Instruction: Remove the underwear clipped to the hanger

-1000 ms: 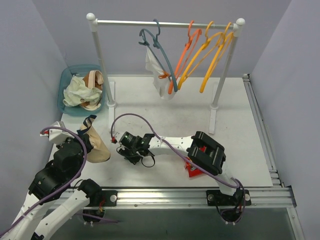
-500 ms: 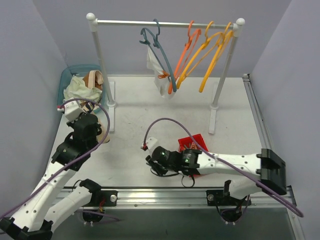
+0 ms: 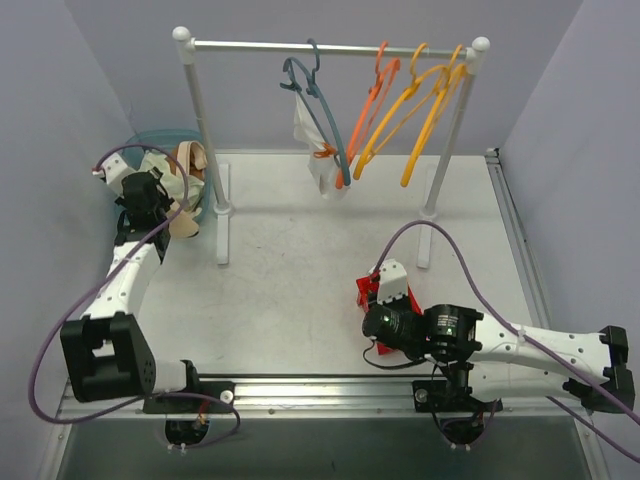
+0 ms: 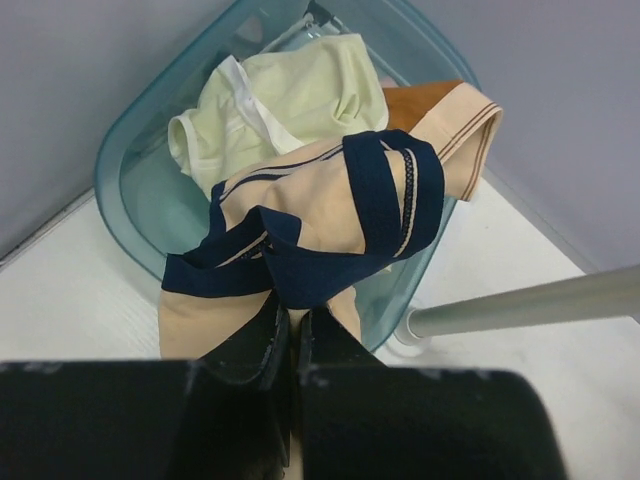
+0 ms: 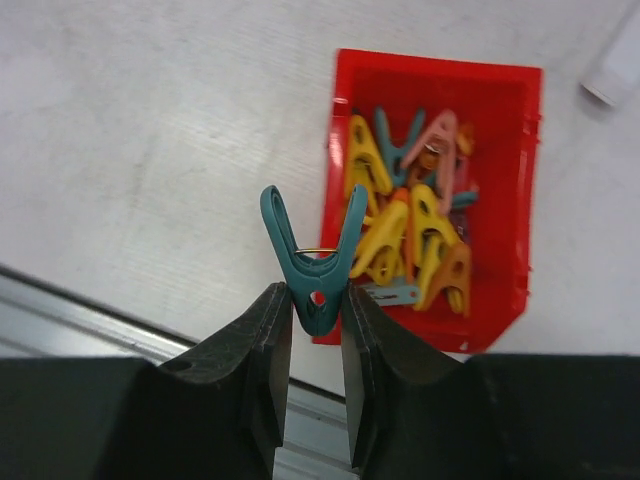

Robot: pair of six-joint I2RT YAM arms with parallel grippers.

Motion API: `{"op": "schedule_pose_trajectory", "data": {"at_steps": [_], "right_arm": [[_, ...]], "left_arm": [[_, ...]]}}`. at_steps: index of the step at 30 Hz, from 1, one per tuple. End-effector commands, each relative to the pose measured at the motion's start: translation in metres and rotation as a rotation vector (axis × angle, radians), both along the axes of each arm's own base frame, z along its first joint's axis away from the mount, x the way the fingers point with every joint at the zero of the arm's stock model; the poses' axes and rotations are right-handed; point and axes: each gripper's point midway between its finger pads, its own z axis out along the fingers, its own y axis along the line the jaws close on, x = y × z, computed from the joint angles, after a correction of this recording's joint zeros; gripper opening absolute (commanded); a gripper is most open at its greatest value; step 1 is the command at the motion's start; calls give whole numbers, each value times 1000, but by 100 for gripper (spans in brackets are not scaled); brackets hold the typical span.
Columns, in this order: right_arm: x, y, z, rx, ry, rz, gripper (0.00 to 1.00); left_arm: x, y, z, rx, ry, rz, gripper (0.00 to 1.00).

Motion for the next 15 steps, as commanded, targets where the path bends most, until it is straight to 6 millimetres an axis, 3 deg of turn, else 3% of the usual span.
{"op": "schedule_pose_trajectory", "data": {"at_steps": [1,10,15], "right_arm": [[18,-55,-5,-115,-48,-244,0],[28,-74,-9,-141,-37,-321,0],[29,-79,-15,-165,-22,-332,0]], "left_arm": [[49,5,38,16,-178,-111,3],[113,18,29,61,-173,-157,3],[134,26,31,83,-163,-137,2]]}}
